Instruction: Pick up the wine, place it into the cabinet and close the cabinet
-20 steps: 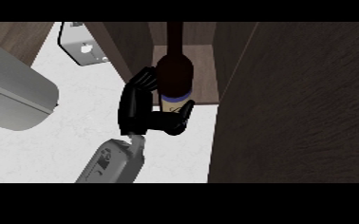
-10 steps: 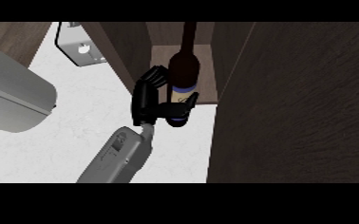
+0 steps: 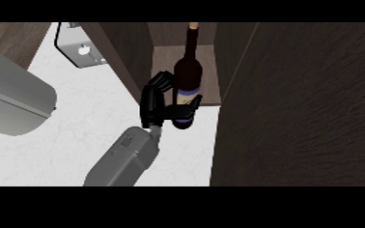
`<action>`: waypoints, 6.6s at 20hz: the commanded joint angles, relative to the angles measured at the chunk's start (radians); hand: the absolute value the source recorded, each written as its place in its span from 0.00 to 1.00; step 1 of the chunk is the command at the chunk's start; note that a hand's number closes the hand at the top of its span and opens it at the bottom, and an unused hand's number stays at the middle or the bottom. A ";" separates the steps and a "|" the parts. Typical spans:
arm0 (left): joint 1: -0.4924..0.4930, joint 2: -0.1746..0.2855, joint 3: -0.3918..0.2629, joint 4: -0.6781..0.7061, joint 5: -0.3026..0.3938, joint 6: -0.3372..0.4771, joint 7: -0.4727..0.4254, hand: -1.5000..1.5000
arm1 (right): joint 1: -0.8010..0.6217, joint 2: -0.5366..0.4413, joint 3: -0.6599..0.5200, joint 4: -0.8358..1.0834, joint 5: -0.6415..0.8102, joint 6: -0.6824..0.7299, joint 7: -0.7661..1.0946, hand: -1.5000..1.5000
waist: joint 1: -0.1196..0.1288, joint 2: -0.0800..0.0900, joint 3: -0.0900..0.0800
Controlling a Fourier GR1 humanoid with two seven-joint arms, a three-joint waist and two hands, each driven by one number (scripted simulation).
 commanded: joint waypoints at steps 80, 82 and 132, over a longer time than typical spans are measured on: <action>-0.490 0.028 0.170 0.505 0.007 -0.135 -0.164 0.00 | 0.177 0.035 -0.027 -0.201 -0.089 0.087 -0.002 0.00 | 0.045 -0.016 0.001; -0.438 0.027 0.150 0.440 -0.010 -0.125 -0.176 0.00 | 0.220 0.018 -0.017 -0.208 -0.083 0.106 -0.016 0.00 | 0.043 -0.018 0.001; 0.822 0.530 0.030 -1.061 -0.031 -0.153 -0.044 0.00 | -0.113 0.105 0.558 -0.066 0.077 0.106 0.296 1.00 | 0.061 -0.014 -0.005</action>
